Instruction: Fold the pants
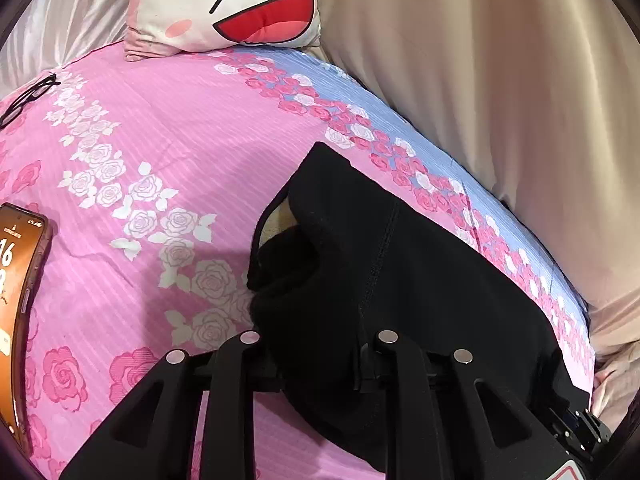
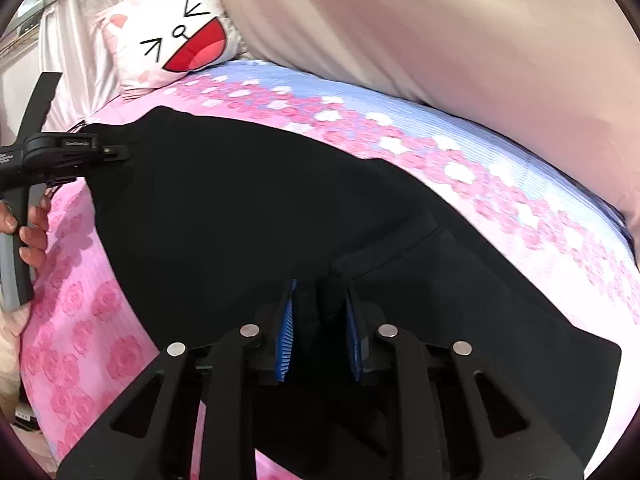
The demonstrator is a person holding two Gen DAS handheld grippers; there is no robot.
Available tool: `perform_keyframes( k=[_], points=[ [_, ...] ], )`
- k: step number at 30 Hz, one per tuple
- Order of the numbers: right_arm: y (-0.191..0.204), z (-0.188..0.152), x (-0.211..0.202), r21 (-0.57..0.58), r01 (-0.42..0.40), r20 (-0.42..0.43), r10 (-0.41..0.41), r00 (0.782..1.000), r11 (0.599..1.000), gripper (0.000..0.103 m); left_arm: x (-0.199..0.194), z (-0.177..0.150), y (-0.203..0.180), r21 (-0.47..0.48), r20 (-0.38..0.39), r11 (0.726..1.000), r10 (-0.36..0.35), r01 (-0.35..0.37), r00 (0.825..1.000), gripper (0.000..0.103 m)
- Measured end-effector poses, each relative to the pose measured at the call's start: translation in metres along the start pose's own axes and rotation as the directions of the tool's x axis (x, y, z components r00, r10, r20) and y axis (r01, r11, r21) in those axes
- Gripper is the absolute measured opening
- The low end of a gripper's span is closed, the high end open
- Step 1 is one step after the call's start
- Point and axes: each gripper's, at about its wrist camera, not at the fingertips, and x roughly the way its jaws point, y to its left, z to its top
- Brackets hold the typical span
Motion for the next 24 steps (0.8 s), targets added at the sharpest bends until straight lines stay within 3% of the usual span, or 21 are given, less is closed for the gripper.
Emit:
perform_keyframes(
  k=[5, 9, 10, 11, 13, 16, 18, 21, 23, 24],
  points=[
    [0.021, -0.002, 0.013, -0.062, 0.023, -0.016, -0.025, 1.0, 0.998, 0.025, 0.0, 0.0, 0.001, 0.008, -0.002, 1.0, -0.008, 0.008, 1.0, 0.018],
    [0.009, -0.004, -0.008, 0.009, -0.03, 0.017, 0.03, 0.999, 0.999, 0.033, -0.001, 0.002, 0.001, 0.006, -0.004, 1.0, -0.018, 0.018, 1.0, 0.018],
    [0.003, -0.006, -0.018, 0.039, -0.041, 0.035, 0.04, 0.999, 0.998, 0.04, -0.003, 0.002, 0.001, 0.005, -0.002, 1.0, -0.025, 0.025, 1.0, 0.018],
    [-0.002, -0.007, -0.026, 0.057, -0.034, 0.049, 0.031, 0.998, 0.998, 0.054, -0.006, 0.003, -0.002, 0.012, 0.004, 0.999, -0.03, 0.03, 1.0, 0.018],
    [-0.019, -0.017, -0.053, 0.1, 0.047, 0.082, -0.055, 0.995, 0.994, 0.075, -0.012, 0.004, -0.01, 0.039, 0.02, 0.999, -0.033, 0.033, 0.999, 0.018],
    [-0.047, -0.034, -0.083, 0.161, 0.171, 0.088, -0.187, 0.978, 0.972, 0.078, -0.031, 0.003, -0.037, 0.119, 0.069, 0.992, -0.047, 0.039, 0.996, 0.018],
    [-0.075, -0.049, -0.101, 0.24, 0.255, 0.058, -0.276, 0.959, 0.937, 0.086, -0.047, 0.0, -0.064, 0.186, 0.103, 0.981, -0.073, 0.053, 0.992, 0.018],
    [-0.116, -0.08, -0.127, 0.361, 0.335, 0.028, -0.37, 0.929, 0.87, 0.087, -0.073, -0.01, -0.11, 0.289, 0.13, 0.95, -0.163, 0.12, 0.978, 0.015],
    [-0.14, -0.102, -0.141, 0.433, 0.355, 0.017, -0.401, 0.916, 0.829, 0.087, -0.094, -0.023, -0.15, 0.388, 0.121, 0.898, -0.274, 0.209, 0.954, 0.001],
    [-0.151, -0.112, -0.149, 0.47, 0.357, 0.012, -0.41, 0.912, 0.807, 0.087, -0.102, -0.029, -0.166, 0.428, 0.112, 0.874, -0.305, 0.231, 0.946, 0.0]
  ],
)
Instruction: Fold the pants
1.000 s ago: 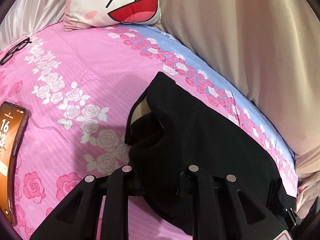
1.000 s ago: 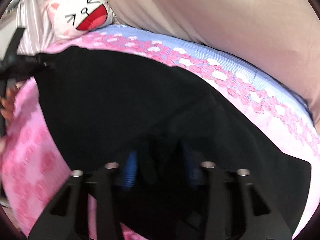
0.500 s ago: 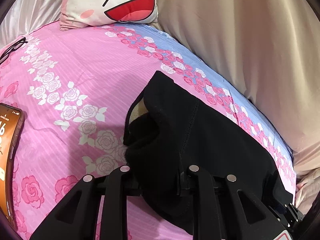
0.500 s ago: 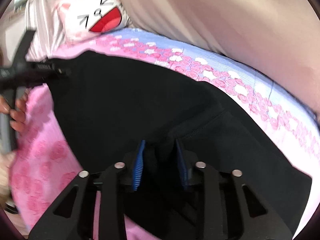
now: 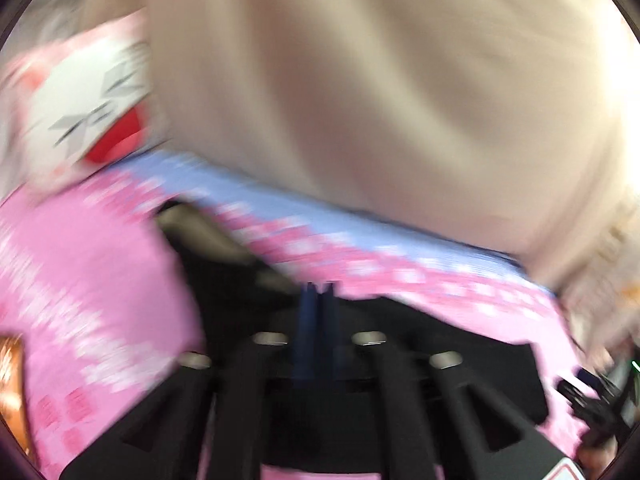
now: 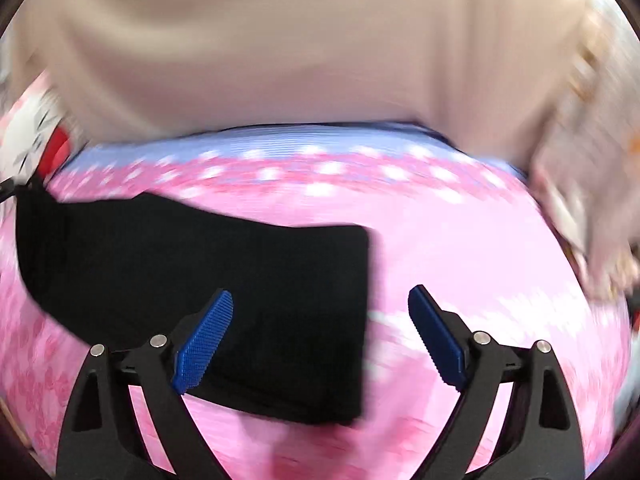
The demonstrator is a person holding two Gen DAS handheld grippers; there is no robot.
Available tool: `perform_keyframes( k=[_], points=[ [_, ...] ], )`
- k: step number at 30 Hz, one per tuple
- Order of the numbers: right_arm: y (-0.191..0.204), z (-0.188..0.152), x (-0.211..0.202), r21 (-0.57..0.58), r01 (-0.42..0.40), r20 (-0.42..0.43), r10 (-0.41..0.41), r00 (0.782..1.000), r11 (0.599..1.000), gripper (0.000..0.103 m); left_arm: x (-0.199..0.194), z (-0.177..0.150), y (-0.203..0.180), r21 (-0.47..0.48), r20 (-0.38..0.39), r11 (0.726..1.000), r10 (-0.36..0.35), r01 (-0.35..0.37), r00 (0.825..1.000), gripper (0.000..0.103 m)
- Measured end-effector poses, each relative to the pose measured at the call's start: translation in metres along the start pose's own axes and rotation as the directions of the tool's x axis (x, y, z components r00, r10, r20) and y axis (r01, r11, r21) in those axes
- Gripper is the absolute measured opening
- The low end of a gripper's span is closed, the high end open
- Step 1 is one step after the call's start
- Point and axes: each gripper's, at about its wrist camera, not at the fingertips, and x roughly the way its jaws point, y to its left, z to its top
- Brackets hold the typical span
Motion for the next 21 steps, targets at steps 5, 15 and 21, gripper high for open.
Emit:
perform_keyframes(
  k=[5, 15, 21],
  points=[
    [-0.068, -0.017, -0.016, 0.186, -0.003, 0.009, 0.002, 1.0, 0.983, 0.087, -0.001, -0.008, -0.099, 0.181, -0.001, 0.979, -0.092, 0.091, 0.996, 0.01],
    [-0.095, -0.032, -0.016, 0.21, -0.026, 0.002, 0.026, 1.0, 0.977, 0.088, 0.0, -0.059, 0.016, -0.137, -0.073, 0.912, 0.379, -0.386, 0.922, 0.08],
    [-0.076, -0.027, -0.004, 0.188, -0.059, -0.014, 0.063, 0.998, 0.98, 0.088, -0.001, -0.08, 0.122, -0.466, -0.187, 0.79, 0.353, -0.399, 0.917, 0.08]
  ],
)
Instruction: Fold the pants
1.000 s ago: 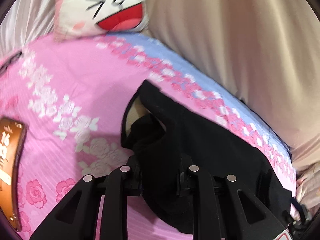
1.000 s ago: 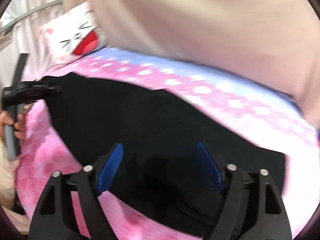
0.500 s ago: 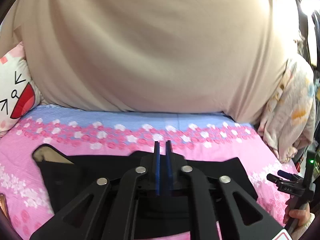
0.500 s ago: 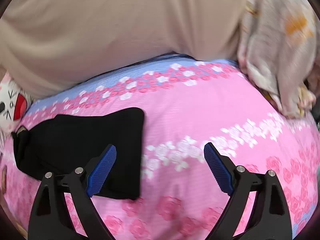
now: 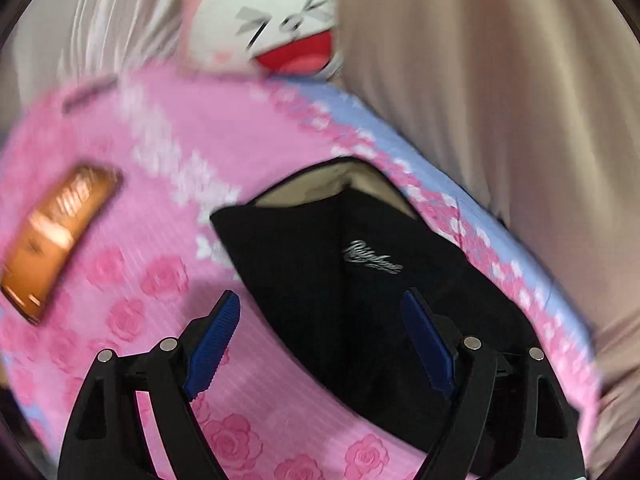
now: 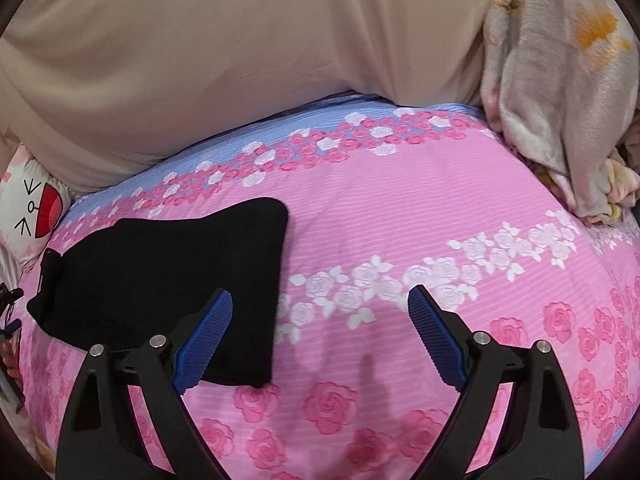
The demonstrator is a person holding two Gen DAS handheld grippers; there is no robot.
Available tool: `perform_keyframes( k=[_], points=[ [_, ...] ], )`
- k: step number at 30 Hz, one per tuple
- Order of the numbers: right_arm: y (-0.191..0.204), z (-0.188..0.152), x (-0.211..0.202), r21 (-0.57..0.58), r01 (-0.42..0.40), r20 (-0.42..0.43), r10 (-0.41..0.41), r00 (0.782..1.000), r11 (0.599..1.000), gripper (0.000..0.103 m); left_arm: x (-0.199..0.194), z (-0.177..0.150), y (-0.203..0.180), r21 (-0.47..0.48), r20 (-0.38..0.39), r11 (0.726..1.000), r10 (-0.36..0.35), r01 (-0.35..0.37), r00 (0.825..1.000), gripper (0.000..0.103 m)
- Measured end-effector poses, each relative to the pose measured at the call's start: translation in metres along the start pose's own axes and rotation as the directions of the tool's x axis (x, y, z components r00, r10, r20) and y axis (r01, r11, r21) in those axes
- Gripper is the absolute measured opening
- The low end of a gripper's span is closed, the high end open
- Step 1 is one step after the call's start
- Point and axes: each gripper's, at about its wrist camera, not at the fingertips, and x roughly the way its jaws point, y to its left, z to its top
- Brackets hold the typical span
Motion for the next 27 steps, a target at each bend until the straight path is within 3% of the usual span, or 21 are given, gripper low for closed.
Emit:
perform_keyframes(
  k=[2, 3, 4, 6, 7, 9, 10, 11, 12, 13, 15, 16, 17, 20, 24, 27],
  points=[
    [0.014, 0.002, 0.004, -0.02, -0.009, -0.008, 0.009, 1.0, 1.0, 0.088, 0.005, -0.001, -0.011, 0.039, -0.011, 0.999, -0.016, 0.017, 1.0, 0.079],
    [0.018, 0.003, 0.003, -0.027, -0.012, -0.009, 0.012, 1.0, 1.0, 0.088, 0.004, -0.004, -0.021, 0.093, 0.007, 0.996, -0.01, 0.009, 1.0, 0.08],
    [0.025, 0.004, 0.003, -0.038, -0.013, -0.007, 0.013, 1.0, 0.999, 0.088, 0.005, -0.012, -0.043, 0.213, 0.046, 0.976, 0.03, -0.039, 0.998, 0.08],
    [0.035, 0.006, 0.001, -0.052, -0.014, -0.006, 0.014, 1.0, 0.999, 0.088, 0.016, -0.027, -0.083, 0.433, 0.135, 0.886, 0.122, -0.169, 0.983, 0.08],
    [0.04, 0.007, 0.001, -0.06, -0.013, -0.005, 0.012, 1.0, 0.998, 0.088, 0.024, -0.032, -0.094, 0.484, 0.181, 0.844, 0.162, -0.231, 0.97, 0.08],
    [0.047, 0.01, 0.0, -0.068, -0.013, -0.004, 0.012, 1.0, 0.998, 0.088, 0.049, -0.038, -0.108, 0.549, 0.277, 0.748, 0.258, -0.373, 0.926, 0.08],
    [0.051, 0.012, 0.0, -0.074, -0.011, -0.003, 0.011, 1.0, 0.997, 0.088, 0.061, -0.035, -0.108, 0.562, 0.291, 0.718, 0.293, -0.41, 0.911, 0.083],
    [0.054, 0.013, 0.0, -0.08, -0.011, -0.002, 0.011, 1.0, 0.997, 0.088, 0.074, -0.029, -0.105, 0.56, 0.304, 0.685, 0.353, -0.466, 0.885, 0.083],
    [0.059, 0.015, 0.0, -0.09, -0.014, -0.002, 0.014, 1.0, 0.996, 0.088, 0.08, -0.019, -0.092, 0.519, 0.311, 0.684, 0.407, -0.512, 0.859, 0.083],
    [0.062, 0.016, -0.001, -0.097, -0.017, 0.002, 0.017, 1.0, 0.995, 0.088, 0.077, -0.009, -0.08, 0.467, 0.297, 0.708, 0.44, -0.531, 0.848, 0.083],
    [0.067, 0.018, -0.002, -0.104, -0.022, 0.006, 0.023, 1.0, 0.994, 0.089, 0.057, 0.019, -0.032, 0.285, 0.246, 0.801, 0.469, -0.526, 0.848, 0.082],
    [0.069, 0.019, -0.001, -0.107, -0.028, 0.007, 0.029, 1.0, 0.994, 0.091, 0.043, 0.026, -0.011, 0.204, 0.232, 0.832, 0.471, -0.516, 0.851, 0.082],
    [0.071, 0.019, 0.002, -0.107, -0.034, 0.005, 0.035, 0.999, 0.994, 0.091, 0.032, 0.031, 0.01, 0.142, 0.197, 0.875, 0.434, -0.464, 0.879, 0.082],
    [0.086, 0.021, 0.017, -0.117, -0.088, -0.026, 0.086, 0.996, 0.989, 0.091, 0.034, 0.028, 0.033, 0.082, 0.053, 0.942, 0.322, -0.325, 0.945, 0.082],
    [0.111, 0.021, 0.027, -0.164, -0.128, -0.05, 0.121, 0.991, 0.978, 0.091, 0.053, 0.023, 0.047, -0.023, -0.009, 0.961, 0.274, -0.274, 0.962, 0.083],
    [0.122, 0.017, 0.021, -0.194, -0.139, -0.044, 0.133, 0.99, 0.971, 0.091, 0.058, 0.024, 0.046, -0.074, 0.008, 0.953, 0.295, -0.294, 0.955, 0.085]
  ],
)
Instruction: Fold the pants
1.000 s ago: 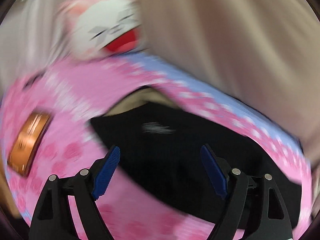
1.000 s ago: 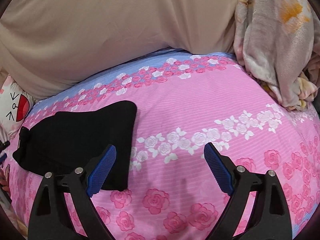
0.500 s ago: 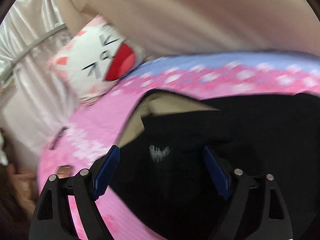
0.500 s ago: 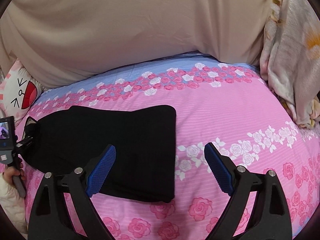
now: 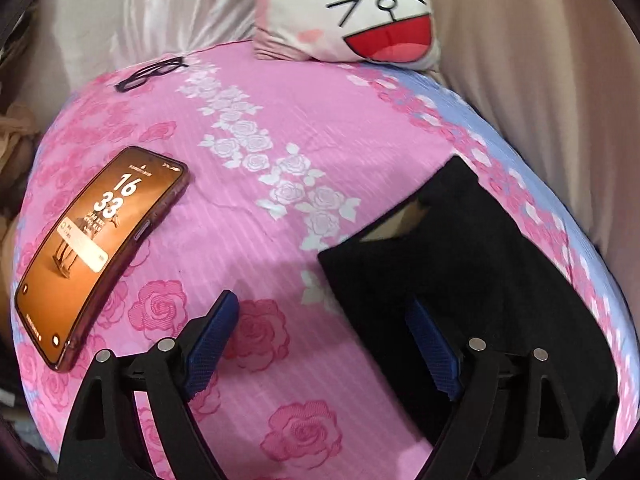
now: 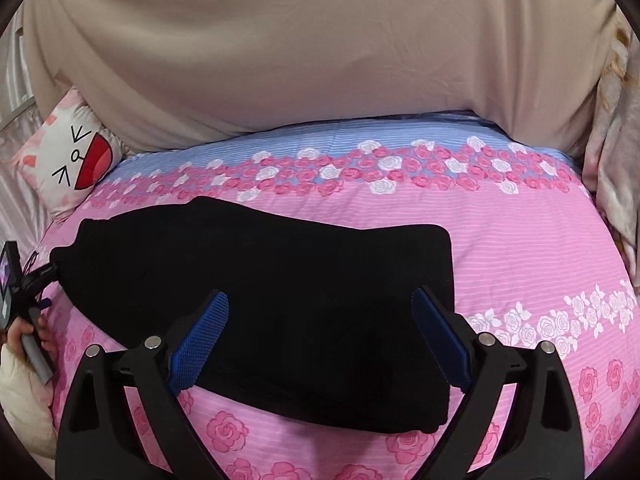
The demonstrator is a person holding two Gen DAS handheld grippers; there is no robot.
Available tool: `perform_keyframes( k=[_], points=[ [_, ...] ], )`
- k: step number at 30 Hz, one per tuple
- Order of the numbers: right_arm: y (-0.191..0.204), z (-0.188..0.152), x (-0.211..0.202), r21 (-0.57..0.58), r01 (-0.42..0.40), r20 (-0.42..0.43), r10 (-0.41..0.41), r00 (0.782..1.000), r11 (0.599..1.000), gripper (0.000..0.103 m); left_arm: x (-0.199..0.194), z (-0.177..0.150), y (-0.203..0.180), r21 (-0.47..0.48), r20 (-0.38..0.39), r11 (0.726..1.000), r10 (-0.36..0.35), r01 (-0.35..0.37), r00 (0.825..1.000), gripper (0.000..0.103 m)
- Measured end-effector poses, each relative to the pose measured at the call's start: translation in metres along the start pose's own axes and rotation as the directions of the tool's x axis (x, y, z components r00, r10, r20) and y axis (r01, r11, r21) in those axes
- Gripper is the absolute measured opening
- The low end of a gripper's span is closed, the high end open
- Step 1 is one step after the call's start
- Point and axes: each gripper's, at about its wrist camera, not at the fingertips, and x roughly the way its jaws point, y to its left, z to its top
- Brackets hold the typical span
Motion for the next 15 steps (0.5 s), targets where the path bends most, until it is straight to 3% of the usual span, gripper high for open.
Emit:
perform_keyframes(
  k=[3, 5, 6, 7, 8, 11, 15],
  points=[
    [-0.003, -0.003, -0.003, 0.01, 0.015, -0.002, -0.015, 1.0, 1.0, 0.091, 0.001, 0.0, 0.0, -0.087, 0.046, 0.996, -0.014, 0.018, 0.999, 0.089],
    [-0.008, -0.004, -0.004, 0.025, 0.025, -0.006, -0.025, 1.0, 0.999, 0.091, -0.005, -0.001, 0.0, -0.073, 0.064, 0.995, -0.058, 0.063, 0.996, 0.084],
    [-0.012, -0.005, -0.004, 0.033, 0.035, -0.009, -0.035, 0.999, 0.999, 0.091, -0.004, 0.0, -0.002, -0.05, 0.06, 0.988, -0.14, 0.143, 0.988, 0.075],
    [-0.014, -0.006, -0.003, 0.038, 0.041, -0.01, -0.041, 0.999, 0.998, 0.091, -0.004, 0.002, -0.003, -0.047, 0.045, 0.972, -0.227, 0.229, 0.973, 0.025],
    [-0.016, -0.006, -0.003, 0.043, 0.045, -0.013, -0.045, 0.999, 0.998, 0.091, -0.001, 0.001, -0.004, -0.06, 0.019, 0.962, -0.267, 0.268, 0.963, 0.023],
    [-0.022, -0.006, -0.002, 0.059, 0.054, -0.013, -0.053, 0.998, 0.997, 0.091, -0.002, 0.002, -0.004, -0.056, 0.022, 0.958, -0.282, 0.283, 0.959, 0.02],
    [-0.024, -0.006, 0.0, 0.062, 0.051, -0.016, -0.05, 0.999, 0.997, 0.091, 0.003, 0.005, 0.012, -0.162, 0.01, 0.917, -0.368, 0.365, 0.93, 0.021]
  ],
)
